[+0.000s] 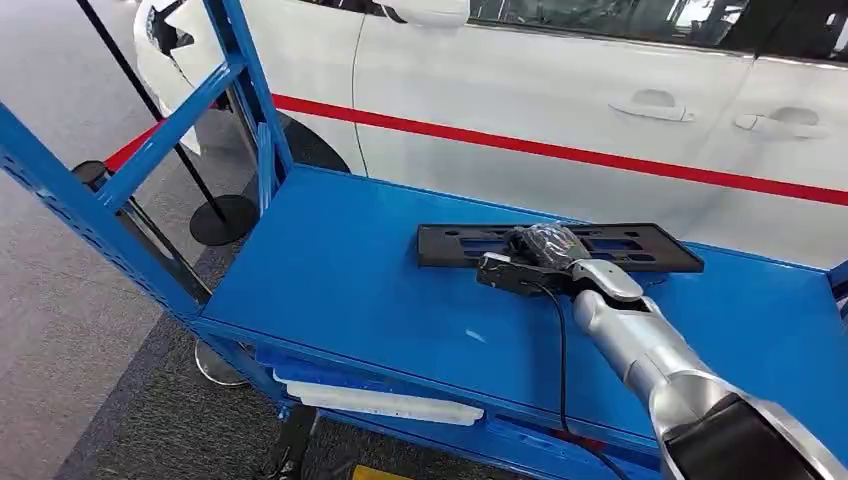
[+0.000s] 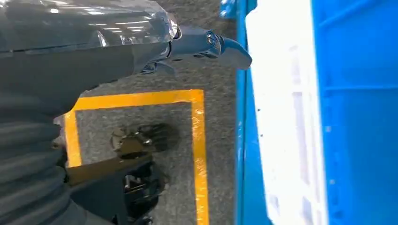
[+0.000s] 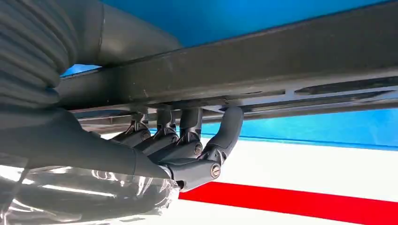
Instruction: Take the parts from the cabinet and place them on the table.
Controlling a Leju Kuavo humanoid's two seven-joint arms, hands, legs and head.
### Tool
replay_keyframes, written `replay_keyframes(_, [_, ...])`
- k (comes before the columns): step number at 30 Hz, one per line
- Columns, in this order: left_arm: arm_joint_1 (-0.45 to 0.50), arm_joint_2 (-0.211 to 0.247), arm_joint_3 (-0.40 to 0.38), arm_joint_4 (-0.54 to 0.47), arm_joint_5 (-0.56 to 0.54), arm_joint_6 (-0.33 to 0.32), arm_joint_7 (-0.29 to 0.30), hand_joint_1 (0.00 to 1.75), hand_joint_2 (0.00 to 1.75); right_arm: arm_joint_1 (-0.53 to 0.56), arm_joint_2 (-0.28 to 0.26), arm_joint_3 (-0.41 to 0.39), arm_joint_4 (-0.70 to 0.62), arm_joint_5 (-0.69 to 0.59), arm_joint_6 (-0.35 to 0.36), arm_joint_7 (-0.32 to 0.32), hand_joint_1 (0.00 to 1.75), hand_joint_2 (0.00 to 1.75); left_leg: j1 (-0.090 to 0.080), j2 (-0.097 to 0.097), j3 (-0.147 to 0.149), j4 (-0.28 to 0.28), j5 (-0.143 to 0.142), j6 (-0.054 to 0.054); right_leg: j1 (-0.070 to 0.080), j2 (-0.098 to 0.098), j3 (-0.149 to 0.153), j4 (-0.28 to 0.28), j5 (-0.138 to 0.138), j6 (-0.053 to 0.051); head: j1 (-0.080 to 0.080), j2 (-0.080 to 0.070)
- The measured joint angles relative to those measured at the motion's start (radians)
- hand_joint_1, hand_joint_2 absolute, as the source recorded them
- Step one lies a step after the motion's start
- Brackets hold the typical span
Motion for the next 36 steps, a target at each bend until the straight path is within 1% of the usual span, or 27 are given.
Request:
replay_keyframes(6, [0.003, 0.0, -0.001, 0.0, -0.016, -0.002, 0.017, 0.0, 1.75, -0.001, -0.009, -0.001, 0.0, 0.0, 0.003, -0.002, 1.75, 1.75, 0.0, 0.0, 0.0, 0.0, 0.0, 0.0, 0.0, 0.0, 0.0, 0.0, 0.0, 0.0, 0.0, 0.0])
replay_keyframes(16, [0.004, 0.001, -0.007, 0.0, -0.016, -0.001, 0.019, 0.0, 1.75, -0.002, -0.011, -0.002, -0.002, 0.0, 0.003, -0.002, 1.75, 1.75, 0.0, 0.0, 0.0, 0.0, 0.0, 0.0, 0.0, 0.0, 0.0, 0.0, 0.0, 0.0, 0.0, 0.0])
replay_keyframes(20, [0.009, 0.001, -0.016, 0.0, -0.018, 0.003, 0.032, 0.0, 1.75, -0.004, -0.013, -0.006, -0.003, -0.012, -0.021, -0.011, 1.75, 1.75, 0.0, 0.0, 0.0, 0.0, 0.0, 0.0, 0.0, 0.0, 0.001, 0.0, 0.0, 0.0, 0.0, 0.0])
replay_keyframes(22, [0.013, 0.001, -0.017, 0.0, -0.021, 0.004, 0.041, 0.0, 1.75, -0.01, -0.017, -0.017, -0.01, -0.038, -0.04, -0.032, 1.75, 1.75, 0.0, 0.0, 0.0, 0.0, 0.0, 0.0, 0.0, 0.0, 0.001, 0.0, 0.0, 0.0, 0.0, 0.0])
replay_keyframes(24, [0.02, 0.002, -0.017, 0.0, -0.03, 0.006, 0.049, 0.0, 1.75, -0.028, -0.022, -0.041, -0.021, -0.089, -0.043, -0.068, 1.75, 1.75, 0.0, 0.0, -0.001, 0.0, 0.001, 0.001, 0.0, 0.0, 0.001, 0.0, 0.0, 0.0, 0.0, 0.0])
replay_keyframes(32, [0.047, 0.003, -0.017, 0.0, -0.029, 0.037, 0.06, 0.0, 1.75, -0.111, -0.035, -0.187, -0.11, -0.264, -0.05, -0.211, 1.75, 1.75, 0.0, 0.001, -0.001, 0.0, 0.001, 0.001, 0.0, 0.0, 0.0, 0.0, 0.0, 0.0, 0.0, 0.0])
replay_keyframes(34, [0.052, 0.004, -0.017, 0.0, -0.031, 0.045, 0.071, 0.0, 1.75, -0.111, -0.037, -0.212, -0.145, -0.293, -0.05, -0.229, 1.75, 1.75, 0.0, 0.001, -0.001, 0.0, 0.0, 0.001, 0.0, 0.0, 0.0, 0.0, 0.0, 0.0, 0.0, 0.0])
replay_keyframes(36, [0.056, 0.006, -0.017, 0.0, -0.031, 0.05, 0.078, 0.0, 1.75, -0.111, -0.038, -0.227, -0.173, -0.297, -0.058, -0.23, 1.75, 1.75, 0.0, 0.001, -0.001, 0.0, 0.0, 0.0, 0.0, 0.001, -0.001, 0.0, 0.0, 0.0, 0.0, 0.0])
